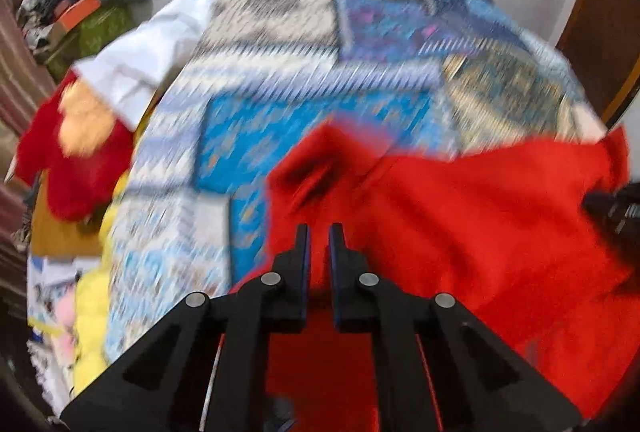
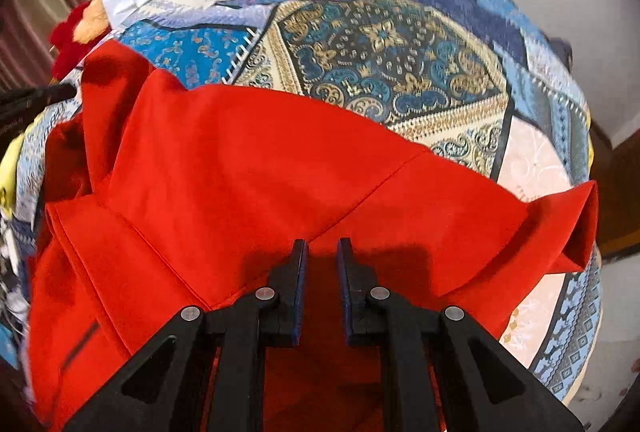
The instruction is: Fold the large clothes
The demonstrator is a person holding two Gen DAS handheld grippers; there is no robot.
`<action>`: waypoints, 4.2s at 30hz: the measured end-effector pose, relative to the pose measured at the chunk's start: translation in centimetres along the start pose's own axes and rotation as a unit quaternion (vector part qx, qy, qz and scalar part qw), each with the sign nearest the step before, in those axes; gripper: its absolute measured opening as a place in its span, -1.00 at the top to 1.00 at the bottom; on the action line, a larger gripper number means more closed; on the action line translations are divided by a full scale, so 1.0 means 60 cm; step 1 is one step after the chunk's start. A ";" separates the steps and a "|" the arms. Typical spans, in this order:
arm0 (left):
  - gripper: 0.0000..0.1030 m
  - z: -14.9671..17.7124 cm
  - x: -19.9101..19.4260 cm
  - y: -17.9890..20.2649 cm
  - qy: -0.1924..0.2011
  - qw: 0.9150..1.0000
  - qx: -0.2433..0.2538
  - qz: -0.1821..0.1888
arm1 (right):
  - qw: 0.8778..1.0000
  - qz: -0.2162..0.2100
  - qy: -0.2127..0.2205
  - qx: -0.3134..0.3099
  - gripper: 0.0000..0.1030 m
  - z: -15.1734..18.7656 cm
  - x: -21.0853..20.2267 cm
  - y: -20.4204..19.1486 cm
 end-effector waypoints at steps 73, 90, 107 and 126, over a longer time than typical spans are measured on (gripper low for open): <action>-0.68 -0.039 0.030 -0.066 -0.001 0.998 -0.052 -0.025 | 0.966 0.046 0.077 0.242 0.81 0.003 -0.117 0.263; -0.79 0.037 0.122 -0.016 -0.028 0.995 0.055 -0.076 | 0.977 0.110 0.020 0.184 0.81 0.095 -0.061 0.284; -0.79 0.021 0.027 -0.076 -0.003 0.999 0.005 -0.045 | 0.967 0.095 0.090 0.221 0.81 0.052 -0.181 0.300; -0.90 0.011 0.147 0.011 -0.056 0.997 0.051 0.015 | 0.978 0.204 0.037 -0.012 0.81 0.030 -0.006 0.221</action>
Point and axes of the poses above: each gripper's, at about its wrist camera, not at the fingertips, and x roughly the way its jaws point, y to its right, z to its underside, the point moved 7 cm from there along x, roughly the way its jaws point, and after that the axes turned 13 degrees about y, right-handed, at the moved point
